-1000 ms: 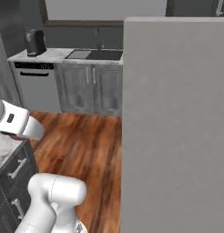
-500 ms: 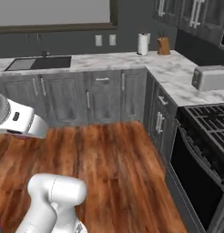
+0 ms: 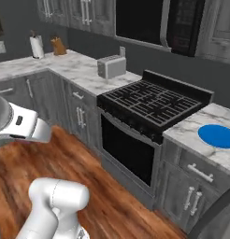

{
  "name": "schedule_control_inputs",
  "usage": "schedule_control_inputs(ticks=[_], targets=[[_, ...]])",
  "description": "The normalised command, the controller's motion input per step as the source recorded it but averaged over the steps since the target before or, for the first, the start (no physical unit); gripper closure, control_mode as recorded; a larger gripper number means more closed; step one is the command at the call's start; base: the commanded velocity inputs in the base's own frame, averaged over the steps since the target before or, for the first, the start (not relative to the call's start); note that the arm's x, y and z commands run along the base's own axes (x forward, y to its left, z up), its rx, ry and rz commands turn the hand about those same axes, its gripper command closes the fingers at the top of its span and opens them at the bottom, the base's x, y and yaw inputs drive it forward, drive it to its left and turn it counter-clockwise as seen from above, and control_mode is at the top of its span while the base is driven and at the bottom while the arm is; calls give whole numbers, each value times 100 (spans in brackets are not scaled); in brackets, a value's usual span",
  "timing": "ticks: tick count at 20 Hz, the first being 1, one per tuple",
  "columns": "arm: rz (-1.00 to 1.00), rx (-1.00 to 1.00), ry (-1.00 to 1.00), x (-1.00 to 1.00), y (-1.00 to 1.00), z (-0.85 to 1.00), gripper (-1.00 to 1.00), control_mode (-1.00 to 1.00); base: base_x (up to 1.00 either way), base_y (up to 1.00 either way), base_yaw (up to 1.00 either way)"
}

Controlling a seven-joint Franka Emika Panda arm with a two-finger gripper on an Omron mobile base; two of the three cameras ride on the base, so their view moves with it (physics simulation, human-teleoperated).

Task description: Pick onion from the fridge and place it on the plate on the counter.

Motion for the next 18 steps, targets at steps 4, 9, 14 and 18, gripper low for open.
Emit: schedule_control_inputs(ticks=[4, 9, 14, 18], targets=[[0, 0, 0, 0, 0, 0, 100, 100, 11, -21, -80], [0, 0, 0, 0, 0, 0, 100, 100, 32, -16, -73], [0, 0, 0, 0, 0, 0, 100, 100, 51, 0, -66], [0, 0, 0, 0, 0, 0, 100, 100, 80, 4, -39]])
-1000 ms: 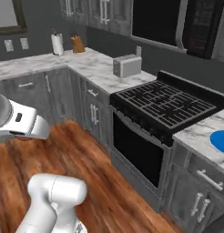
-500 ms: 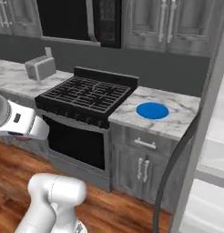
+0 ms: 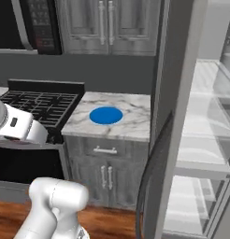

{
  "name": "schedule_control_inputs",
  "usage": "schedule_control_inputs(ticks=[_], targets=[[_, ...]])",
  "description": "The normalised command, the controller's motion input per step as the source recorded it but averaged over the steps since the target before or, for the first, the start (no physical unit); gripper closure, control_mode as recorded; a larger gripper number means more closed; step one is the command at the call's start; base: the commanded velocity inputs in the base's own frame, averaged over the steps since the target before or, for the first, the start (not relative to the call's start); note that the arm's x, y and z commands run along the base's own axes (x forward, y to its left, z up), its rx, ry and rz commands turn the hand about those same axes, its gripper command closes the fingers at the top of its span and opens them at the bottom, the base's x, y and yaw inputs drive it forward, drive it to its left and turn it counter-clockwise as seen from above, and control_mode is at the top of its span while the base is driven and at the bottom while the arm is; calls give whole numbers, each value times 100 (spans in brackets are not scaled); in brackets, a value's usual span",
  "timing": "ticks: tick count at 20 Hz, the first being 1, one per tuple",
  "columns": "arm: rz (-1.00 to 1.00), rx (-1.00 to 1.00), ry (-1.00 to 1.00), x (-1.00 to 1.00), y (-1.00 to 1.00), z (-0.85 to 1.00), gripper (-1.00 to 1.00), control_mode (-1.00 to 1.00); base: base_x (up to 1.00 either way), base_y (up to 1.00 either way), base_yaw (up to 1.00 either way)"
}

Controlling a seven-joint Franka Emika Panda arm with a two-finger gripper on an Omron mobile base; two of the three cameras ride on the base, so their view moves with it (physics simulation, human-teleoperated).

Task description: Pick onion from the fridge and place it on the plate on the counter.

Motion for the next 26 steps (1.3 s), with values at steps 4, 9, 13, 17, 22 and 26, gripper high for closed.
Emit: schedule_control_inputs(ticks=[4, 9, 13, 17, 22, 26], targets=[[0, 0, 0, 0, 0, 0, 100, 100, 93, 10, -22], [0, 0, 0, 0, 0, 0, 100, 100, 81, -1, -4], [0, 0, 0, 0, 0, 0, 100, 100, 64, 0, 0], [0, 0, 0, 0, 0, 0, 100, 100, 64, 1, 7], [8, 4, 7, 49, -2, -45, 100, -100, 31, 0, 7], [6, 7, 14, 82, -28, -92, 100, -100, 0, 0, 0]])
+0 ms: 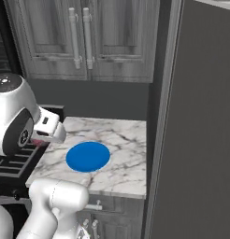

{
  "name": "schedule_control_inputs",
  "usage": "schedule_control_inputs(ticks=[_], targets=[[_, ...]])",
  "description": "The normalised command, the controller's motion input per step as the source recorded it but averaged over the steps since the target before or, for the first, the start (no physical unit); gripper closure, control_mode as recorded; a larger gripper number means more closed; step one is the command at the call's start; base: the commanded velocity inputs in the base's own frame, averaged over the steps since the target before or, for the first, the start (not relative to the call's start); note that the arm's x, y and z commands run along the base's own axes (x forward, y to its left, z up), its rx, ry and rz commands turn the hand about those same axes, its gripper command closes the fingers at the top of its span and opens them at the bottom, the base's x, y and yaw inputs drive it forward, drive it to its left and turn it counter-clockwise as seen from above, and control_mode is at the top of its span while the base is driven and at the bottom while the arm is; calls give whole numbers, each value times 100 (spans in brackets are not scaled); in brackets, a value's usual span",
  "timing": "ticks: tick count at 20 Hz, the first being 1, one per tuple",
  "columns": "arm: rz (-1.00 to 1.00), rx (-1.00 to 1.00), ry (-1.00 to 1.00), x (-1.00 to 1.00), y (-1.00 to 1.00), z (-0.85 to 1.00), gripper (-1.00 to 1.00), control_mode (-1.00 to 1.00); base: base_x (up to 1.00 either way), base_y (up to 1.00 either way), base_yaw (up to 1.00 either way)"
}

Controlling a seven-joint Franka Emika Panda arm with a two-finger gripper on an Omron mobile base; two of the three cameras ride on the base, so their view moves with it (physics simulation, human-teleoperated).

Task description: Pick onion from the fridge and place it on the plate on the counter.

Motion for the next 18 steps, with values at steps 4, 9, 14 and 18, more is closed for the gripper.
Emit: schedule_control_inputs(ticks=[4, 9, 14, 18], targets=[[5, 3, 13, 83, -18, -100, 100, -100, 0, 0, 0], [0, 0, 2, 63, 0, -72, 100, -100, 0, 0, 0], [-1, -5, 1, 48, 0, -48, 100, -100, 0, 0, 0], [-5, -2, 5, 52, 0, -33, 100, -100, 0, 0, 0]])
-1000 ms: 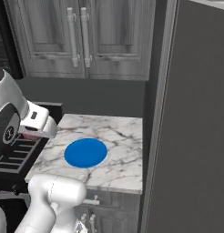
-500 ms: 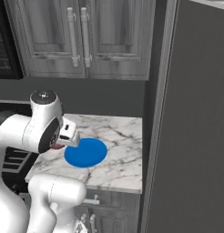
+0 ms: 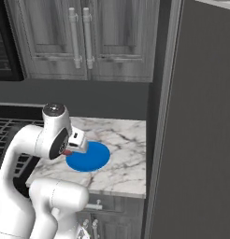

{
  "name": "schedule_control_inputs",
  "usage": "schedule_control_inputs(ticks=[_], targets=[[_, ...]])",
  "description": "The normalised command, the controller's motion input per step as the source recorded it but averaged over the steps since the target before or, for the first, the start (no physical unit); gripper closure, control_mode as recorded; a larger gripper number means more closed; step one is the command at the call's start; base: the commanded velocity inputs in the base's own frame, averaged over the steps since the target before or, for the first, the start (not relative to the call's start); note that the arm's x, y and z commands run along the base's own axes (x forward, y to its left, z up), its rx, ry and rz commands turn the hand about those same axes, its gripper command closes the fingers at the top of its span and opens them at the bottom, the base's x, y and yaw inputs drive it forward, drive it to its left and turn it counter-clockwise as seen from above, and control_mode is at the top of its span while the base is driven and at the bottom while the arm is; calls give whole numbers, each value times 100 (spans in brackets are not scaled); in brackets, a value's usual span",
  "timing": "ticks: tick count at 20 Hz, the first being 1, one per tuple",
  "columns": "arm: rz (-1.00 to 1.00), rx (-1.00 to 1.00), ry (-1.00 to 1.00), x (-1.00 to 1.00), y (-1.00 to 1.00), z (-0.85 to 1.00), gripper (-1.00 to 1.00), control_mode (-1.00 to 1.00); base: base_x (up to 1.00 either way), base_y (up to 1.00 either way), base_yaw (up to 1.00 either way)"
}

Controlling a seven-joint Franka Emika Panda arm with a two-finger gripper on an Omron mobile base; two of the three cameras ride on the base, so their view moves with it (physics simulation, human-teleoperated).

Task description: Pick onion from the fridge and place it on the plate on the counter.

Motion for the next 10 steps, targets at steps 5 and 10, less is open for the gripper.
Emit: schedule_control_inputs(ticks=[5, 10], targets=[[-4, 0, 8, 52, 1, -20, 100, -100, 0, 0, 0], [-2, 0, 13, 51, 3, -22, 100, -100, 0, 0, 0]])
